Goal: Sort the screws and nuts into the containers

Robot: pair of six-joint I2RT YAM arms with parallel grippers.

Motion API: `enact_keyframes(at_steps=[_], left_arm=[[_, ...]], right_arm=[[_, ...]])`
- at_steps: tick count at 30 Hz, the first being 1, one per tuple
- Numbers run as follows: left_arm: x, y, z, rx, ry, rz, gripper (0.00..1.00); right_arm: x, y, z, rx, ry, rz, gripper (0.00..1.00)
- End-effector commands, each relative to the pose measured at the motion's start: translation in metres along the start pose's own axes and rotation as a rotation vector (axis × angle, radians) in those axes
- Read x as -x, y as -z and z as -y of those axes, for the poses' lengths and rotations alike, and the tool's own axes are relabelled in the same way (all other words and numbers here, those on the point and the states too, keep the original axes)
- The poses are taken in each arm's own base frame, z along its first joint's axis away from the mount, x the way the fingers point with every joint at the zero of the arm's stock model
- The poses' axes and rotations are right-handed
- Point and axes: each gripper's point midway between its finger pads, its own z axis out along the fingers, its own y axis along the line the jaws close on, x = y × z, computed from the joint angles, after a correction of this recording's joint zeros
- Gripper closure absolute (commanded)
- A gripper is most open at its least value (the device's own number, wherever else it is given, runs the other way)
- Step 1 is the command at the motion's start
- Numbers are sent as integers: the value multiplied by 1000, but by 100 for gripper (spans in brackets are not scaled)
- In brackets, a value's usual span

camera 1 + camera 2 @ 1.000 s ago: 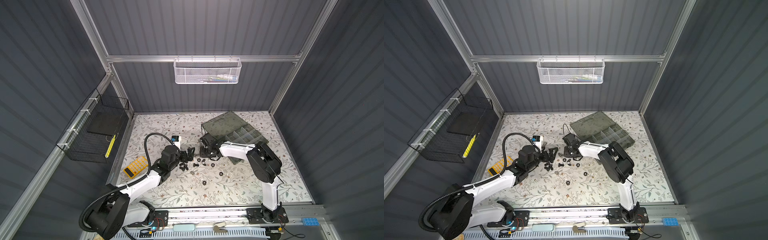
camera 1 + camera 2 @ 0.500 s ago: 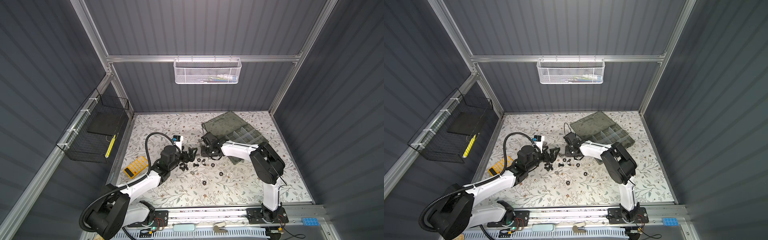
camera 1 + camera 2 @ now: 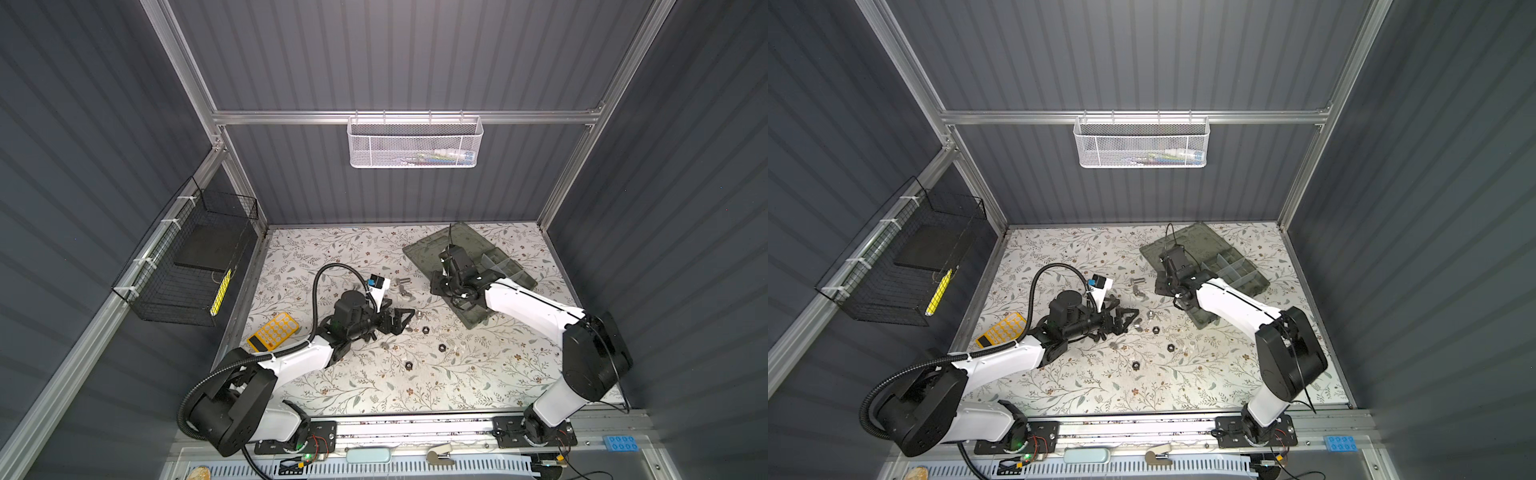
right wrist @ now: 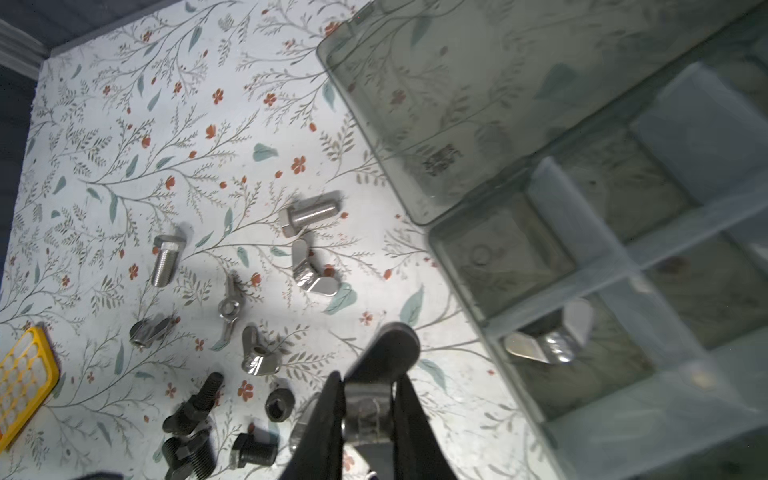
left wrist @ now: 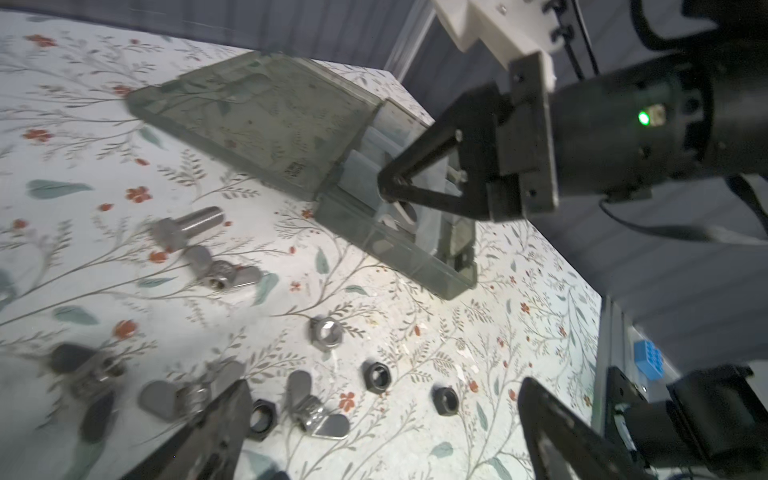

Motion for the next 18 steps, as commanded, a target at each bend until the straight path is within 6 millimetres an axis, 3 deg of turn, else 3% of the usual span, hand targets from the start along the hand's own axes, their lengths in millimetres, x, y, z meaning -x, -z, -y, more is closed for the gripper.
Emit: enact_keyframes(at_steps=[1,6,9,18], left_arm=[[-2,-13,28,-98,-93,-39,0],[-8,-20,39,-159,-94,-62,0],[-11,-21,39,-162,-96,-70,0],[-13,-23,35,-143,-98,-74,0]], right_arm=[[-1,7,32,-69,-7,3,87],[-4,7,67,-116,-43,-2,87],[-10,2,78,-122,-60,-12,87],[-16,-22,83,-116,-88,-52,85]])
